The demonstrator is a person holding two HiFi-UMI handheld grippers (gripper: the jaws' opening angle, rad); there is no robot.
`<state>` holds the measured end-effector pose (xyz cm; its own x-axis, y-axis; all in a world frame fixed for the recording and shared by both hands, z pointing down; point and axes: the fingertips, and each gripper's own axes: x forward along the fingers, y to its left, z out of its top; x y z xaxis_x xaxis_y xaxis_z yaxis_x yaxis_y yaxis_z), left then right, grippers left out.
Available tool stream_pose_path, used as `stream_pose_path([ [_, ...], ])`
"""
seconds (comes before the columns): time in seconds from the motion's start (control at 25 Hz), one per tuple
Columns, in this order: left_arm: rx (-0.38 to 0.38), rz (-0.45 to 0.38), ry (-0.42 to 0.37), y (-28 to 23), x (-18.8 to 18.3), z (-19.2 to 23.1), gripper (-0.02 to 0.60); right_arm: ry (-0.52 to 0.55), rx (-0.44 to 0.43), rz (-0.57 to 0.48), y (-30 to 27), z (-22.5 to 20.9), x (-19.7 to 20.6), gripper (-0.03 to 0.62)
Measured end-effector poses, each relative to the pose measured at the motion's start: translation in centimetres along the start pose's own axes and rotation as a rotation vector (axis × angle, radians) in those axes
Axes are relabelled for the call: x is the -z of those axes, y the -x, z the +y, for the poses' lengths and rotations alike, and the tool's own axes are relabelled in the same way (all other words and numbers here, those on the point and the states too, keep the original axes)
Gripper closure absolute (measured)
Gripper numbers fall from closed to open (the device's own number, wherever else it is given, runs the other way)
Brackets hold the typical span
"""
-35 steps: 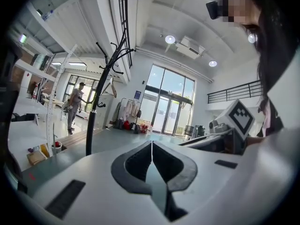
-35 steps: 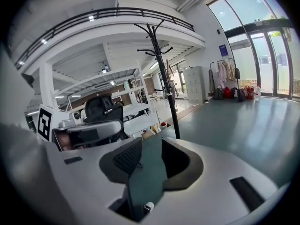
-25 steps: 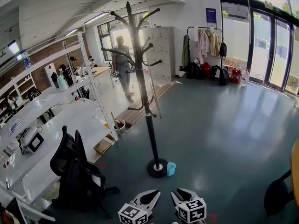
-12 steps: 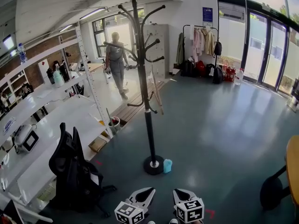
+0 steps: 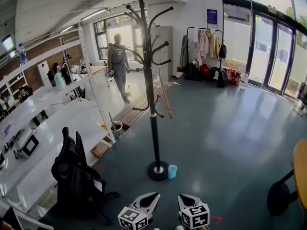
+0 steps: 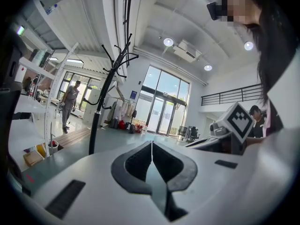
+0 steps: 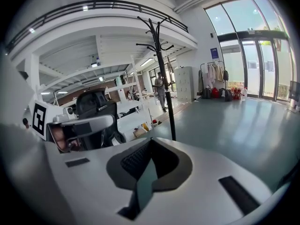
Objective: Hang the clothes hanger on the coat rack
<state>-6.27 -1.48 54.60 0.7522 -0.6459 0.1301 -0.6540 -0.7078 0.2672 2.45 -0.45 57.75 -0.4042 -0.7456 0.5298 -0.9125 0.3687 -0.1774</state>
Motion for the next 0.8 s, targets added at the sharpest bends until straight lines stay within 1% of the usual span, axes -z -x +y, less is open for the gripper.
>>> stream_pose_path([
  [0.32,-0.016,-0.005,0.010,0.80,0.02,1.02,0.575,-0.007,-0.018,0.016,-0.81,0.88,0.20,0.585],
  [0.8,0.004,-0.011,0.009,-0.05,-0.21,0.83,0.575,-0.003,-0.023,0.030,-1.03,0.57,0.20,0.585],
])
